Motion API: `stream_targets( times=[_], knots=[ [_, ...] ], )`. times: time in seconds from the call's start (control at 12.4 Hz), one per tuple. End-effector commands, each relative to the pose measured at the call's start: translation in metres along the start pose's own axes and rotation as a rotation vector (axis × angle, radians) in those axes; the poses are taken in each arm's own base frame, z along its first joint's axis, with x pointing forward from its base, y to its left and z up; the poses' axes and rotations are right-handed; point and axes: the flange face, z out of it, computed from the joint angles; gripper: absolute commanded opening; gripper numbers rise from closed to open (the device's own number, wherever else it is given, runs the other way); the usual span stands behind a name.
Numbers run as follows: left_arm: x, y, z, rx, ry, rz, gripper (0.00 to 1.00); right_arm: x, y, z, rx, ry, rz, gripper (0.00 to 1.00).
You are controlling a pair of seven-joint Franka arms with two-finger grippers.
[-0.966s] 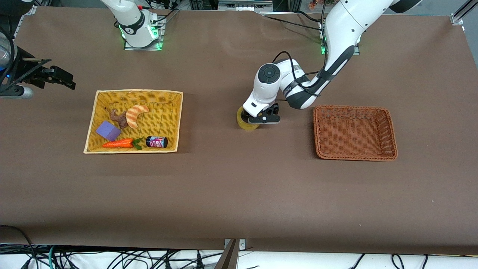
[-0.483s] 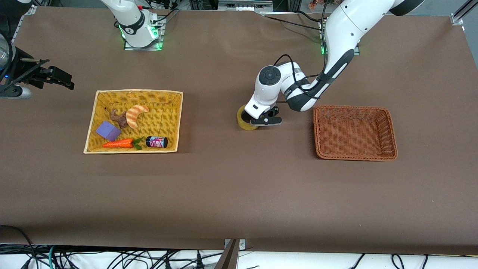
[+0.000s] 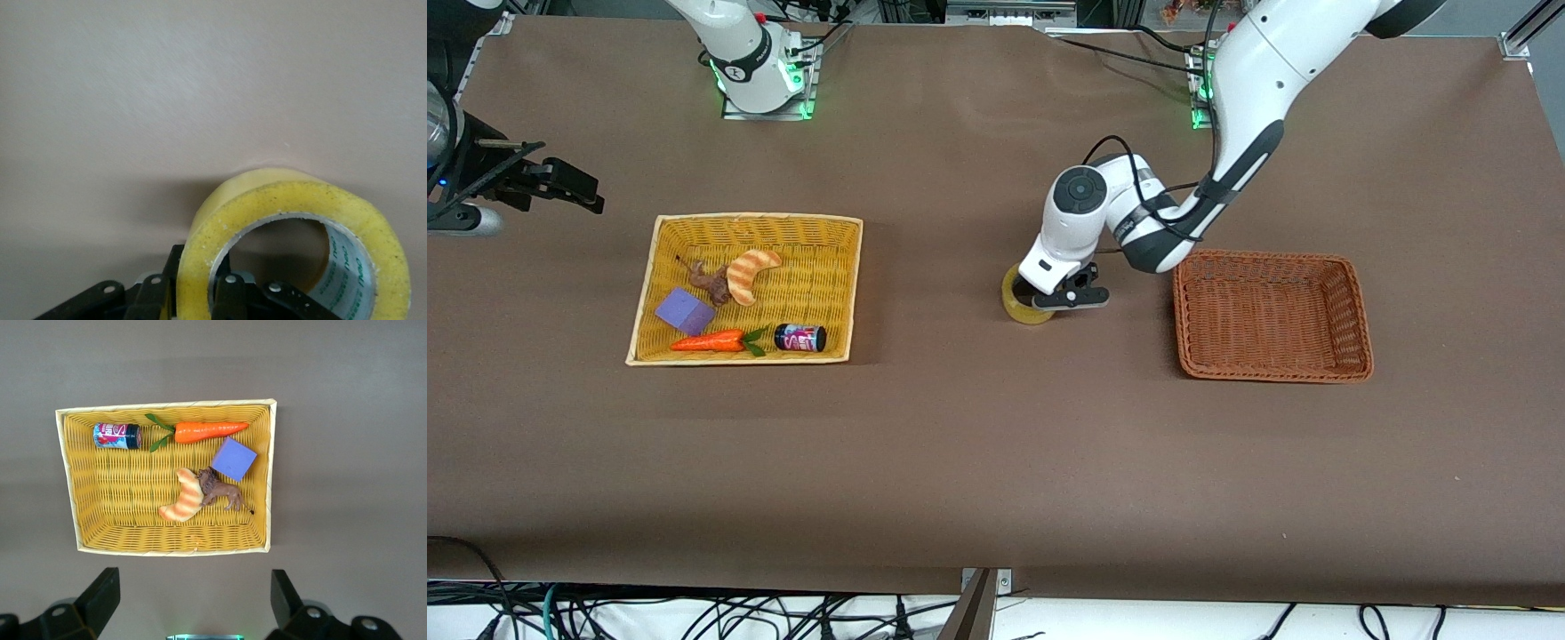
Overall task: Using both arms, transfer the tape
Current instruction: 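Carry the tape roll with the left gripper into the wicker basket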
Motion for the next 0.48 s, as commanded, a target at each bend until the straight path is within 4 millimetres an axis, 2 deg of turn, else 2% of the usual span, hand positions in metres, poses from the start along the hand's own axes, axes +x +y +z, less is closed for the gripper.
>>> stream_targets(
  times=[0.0,0.16,0.24,0.4],
  knots=[
    [0.042,-0.045,-0.080,0.044,-0.083,0.171,0.00,-0.002,0.003,-0.002,0.002,0.001,-0.011,1.00],
    [0.101,-0.130,-0.121,0.042,-0.184,0.302,0.00,-0.002,0.003,-0.002,0.002,0.001,-0.011,1.00],
    [0.124,-0.176,-0.135,0.035,-0.202,0.351,0.00,-0.002,0.002,-0.002,0.002,0.001,-0.013,1.00],
    [0.152,-0.260,-0.144,0.023,-0.209,0.451,0.00,-0.002,0.003,-0.002,0.002,0.001,-0.010,1.00]
  ],
)
